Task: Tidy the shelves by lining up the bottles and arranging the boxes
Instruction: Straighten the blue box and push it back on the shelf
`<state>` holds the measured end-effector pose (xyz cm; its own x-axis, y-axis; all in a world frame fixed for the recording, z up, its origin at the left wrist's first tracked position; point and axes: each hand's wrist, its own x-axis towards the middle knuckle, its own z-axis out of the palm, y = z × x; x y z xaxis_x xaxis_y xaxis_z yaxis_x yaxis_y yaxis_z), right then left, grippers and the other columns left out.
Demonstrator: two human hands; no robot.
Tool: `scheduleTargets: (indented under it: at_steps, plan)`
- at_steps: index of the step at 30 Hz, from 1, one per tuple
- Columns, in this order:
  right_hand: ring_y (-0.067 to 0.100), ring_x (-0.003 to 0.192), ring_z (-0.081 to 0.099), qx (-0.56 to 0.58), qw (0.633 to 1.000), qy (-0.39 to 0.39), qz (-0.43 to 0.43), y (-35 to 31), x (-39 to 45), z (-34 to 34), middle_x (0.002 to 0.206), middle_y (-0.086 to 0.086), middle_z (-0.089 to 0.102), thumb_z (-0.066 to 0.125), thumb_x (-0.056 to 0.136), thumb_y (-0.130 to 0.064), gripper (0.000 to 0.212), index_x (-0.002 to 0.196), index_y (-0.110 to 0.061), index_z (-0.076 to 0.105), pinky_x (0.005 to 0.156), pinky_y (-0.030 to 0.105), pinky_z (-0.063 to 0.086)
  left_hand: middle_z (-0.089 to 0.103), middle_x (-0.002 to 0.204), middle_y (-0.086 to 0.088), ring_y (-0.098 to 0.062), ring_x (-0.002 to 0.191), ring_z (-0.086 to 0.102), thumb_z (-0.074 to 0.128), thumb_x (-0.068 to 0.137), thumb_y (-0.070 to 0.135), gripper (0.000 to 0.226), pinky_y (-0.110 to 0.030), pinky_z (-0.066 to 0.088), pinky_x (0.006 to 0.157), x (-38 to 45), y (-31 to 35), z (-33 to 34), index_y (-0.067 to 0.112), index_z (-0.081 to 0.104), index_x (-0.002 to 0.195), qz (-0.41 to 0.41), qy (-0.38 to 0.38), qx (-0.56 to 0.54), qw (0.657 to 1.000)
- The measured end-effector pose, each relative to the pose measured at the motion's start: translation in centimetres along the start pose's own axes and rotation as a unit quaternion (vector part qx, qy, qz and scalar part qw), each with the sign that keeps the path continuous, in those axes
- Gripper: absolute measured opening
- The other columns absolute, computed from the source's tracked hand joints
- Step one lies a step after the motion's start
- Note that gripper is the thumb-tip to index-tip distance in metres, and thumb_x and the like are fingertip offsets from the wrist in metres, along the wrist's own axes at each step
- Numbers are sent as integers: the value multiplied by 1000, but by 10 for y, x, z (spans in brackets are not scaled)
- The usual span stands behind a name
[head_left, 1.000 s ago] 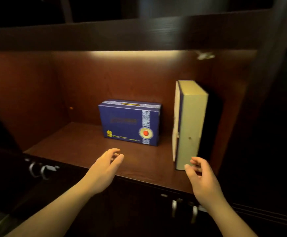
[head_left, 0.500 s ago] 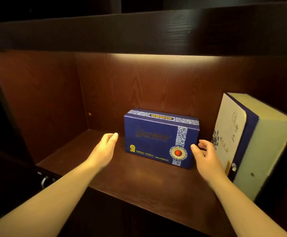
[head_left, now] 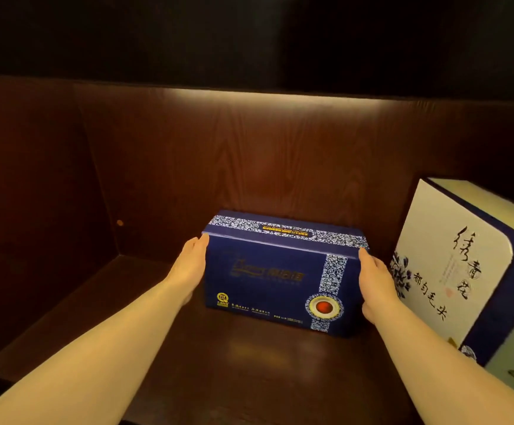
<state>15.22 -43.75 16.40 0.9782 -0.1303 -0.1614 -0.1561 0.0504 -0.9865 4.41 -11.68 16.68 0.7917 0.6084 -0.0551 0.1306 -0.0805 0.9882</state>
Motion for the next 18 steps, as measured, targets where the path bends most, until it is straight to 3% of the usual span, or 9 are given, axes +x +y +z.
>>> scheduleTargets:
  at_steps: [3,7,9,13,16,18]
  plan:
    - [28,132,47,2,1000,-8,20,8,2,2,143,-4,51,46,98,-57,61,152,-31,35,95,40,36,67,107,13,-5,90,60,40,97,59,36,-26,37,66,13,0,8,33,54,117,-40,-11,-79,996]
    - [26,125,55,-30,999,11,-16,11,-1,4,144,0,55,45,98,-53,54,147,-31,44,106,47,42,70,109,6,-16,96,67,40,95,60,45,-34,44,67,23,1,15,34,48,130,-51,-33,-120,991]
    - [19,107,63,-9,1000,17,-18,10,-8,4,128,-3,65,45,99,-47,40,137,-35,54,93,39,49,70,111,4,-18,97,67,40,94,60,46,-34,44,66,22,3,13,34,49,130,-56,-39,-131,989]
    - [9,84,72,22,999,30,-11,12,-29,6,93,-16,76,46,99,-46,18,105,-46,62,63,27,45,72,104,6,-10,88,68,39,99,53,29,-30,39,65,14,1,-2,34,55,115,-33,-36,-138,989]
    - [6,76,73,40,999,36,-11,16,-48,9,84,-16,77,47,98,-44,16,98,-47,63,62,28,49,75,84,14,1,67,69,39,100,50,26,-28,38,62,1,-1,-19,32,57,103,-26,-31,-159,986]
    - [6,78,73,42,999,28,-15,19,-66,12,87,-16,77,48,98,-45,16,102,-48,64,63,29,50,74,79,17,3,66,67,40,100,51,26,-26,37,60,-10,-3,-36,32,56,107,-30,-33,-174,984]
